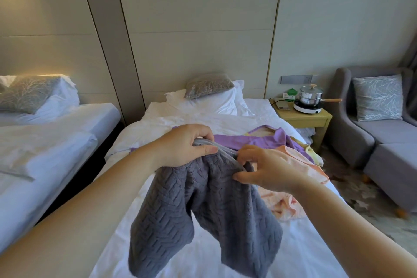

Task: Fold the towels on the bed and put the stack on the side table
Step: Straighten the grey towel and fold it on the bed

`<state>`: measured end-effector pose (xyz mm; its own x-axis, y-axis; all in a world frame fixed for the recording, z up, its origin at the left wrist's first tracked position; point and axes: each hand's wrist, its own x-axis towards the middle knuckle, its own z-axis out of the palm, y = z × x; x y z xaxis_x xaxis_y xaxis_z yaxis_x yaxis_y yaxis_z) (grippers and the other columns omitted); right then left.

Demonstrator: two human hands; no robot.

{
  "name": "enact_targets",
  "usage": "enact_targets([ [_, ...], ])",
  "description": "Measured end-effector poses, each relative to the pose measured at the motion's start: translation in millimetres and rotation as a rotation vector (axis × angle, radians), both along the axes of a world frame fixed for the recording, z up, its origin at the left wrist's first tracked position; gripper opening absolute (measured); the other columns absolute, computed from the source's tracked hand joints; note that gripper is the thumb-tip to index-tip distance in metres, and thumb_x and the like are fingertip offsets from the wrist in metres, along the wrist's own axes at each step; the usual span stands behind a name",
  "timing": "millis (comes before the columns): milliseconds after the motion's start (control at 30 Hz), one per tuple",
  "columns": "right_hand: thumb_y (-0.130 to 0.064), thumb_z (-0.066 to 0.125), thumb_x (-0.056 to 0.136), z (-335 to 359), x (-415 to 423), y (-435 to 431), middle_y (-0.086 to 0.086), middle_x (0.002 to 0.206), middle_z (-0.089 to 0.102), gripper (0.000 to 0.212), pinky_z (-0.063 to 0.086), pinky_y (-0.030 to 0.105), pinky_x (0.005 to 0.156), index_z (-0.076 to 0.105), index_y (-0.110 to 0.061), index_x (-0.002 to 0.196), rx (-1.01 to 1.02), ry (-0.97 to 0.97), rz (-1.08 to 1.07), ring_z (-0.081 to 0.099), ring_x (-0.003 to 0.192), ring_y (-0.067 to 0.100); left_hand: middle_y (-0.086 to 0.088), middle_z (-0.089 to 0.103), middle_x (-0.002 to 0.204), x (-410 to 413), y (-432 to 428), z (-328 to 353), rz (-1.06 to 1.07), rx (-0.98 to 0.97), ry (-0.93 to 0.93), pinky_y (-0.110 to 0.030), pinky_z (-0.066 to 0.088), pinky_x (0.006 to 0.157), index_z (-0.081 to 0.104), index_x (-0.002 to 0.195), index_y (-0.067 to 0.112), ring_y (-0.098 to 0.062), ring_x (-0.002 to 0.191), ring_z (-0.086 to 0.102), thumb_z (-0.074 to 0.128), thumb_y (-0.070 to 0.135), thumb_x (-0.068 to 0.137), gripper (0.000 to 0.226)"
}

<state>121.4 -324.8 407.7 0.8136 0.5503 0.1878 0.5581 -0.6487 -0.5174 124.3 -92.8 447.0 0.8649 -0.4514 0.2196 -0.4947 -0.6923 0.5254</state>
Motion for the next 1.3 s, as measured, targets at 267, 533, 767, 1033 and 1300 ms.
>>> enact_targets([
  [267, -0.041, 0.070, 0.082, 6, -3, 2, -0.020, 0.093, 0.046, 0.023, 0.028, -0.004, 0.068, 0.049, -0.035, 0.079, -0.047, -0.024, 0.079, 0.045, 0.078, -0.022, 0.034, 0.061, 0.088, 0, 7, 2, 0.032, 0.128, -0.006, -0.027, 0.041, 0.074, 0.062, 0.089, 0.054, 0.009, 0.086, 0.055, 0.059, 0.051, 0.088, 0.005],
  [533, -0.033, 0.078, 0.074, -8, -5, -20, -0.005, 0.116, 0.050, 0.023, 0.023, -0.006, 0.080, 0.060, -0.019, 0.073, 0.182, 0.021, -0.038, 0.044, 0.102, -0.005, 0.020, 0.061, 0.095, 4, 11, -11, 0.068, 0.036, -0.054, -0.030, 0.044, 0.083, 0.058, 0.093, 0.042, 0.000, 0.093, 0.054, 0.054, 0.028, 0.096, 0.015],
  [767, -0.030, 0.065, 0.089, -15, -14, -16, -0.015, 0.068, 0.047, 0.017, 0.034, 0.006, 0.063, 0.054, -0.029, 0.075, 0.145, 0.013, 0.060, 0.044, 0.064, -0.006, 0.012, 0.061, 0.114, 10, 9, -21, 0.121, -0.081, 0.035, -0.017, 0.040, 0.092, 0.060, 0.108, 0.030, -0.004, 0.109, 0.053, 0.044, 0.010, 0.100, 0.027],
  [1033, -0.036, 0.062, 0.090, -17, -2, -33, -0.013, 0.085, 0.057, 0.012, 0.032, 0.004, 0.068, 0.065, -0.025, 0.094, 0.011, -0.134, -0.134, 0.048, 0.076, -0.008, 0.035, 0.064, 0.093, 4, 8, -16, -0.047, -0.198, -0.052, 0.001, 0.032, 0.087, 0.063, 0.084, 0.034, 0.013, 0.099, 0.055, 0.041, -0.018, 0.088, 0.056],
  [1300, -0.010, 0.071, 0.082, -8, 14, 1, -0.027, 0.108, 0.054, 0.066, 0.031, -0.005, 0.083, 0.044, -0.027, 0.140, -0.030, 0.114, 0.200, 0.044, 0.096, -0.030, 0.016, 0.068, 0.095, 2, -3, 1, -0.200, -0.090, -0.119, -0.019, 0.038, 0.096, 0.069, 0.085, 0.032, -0.012, 0.102, 0.057, 0.046, -0.015, 0.085, 0.052],
])
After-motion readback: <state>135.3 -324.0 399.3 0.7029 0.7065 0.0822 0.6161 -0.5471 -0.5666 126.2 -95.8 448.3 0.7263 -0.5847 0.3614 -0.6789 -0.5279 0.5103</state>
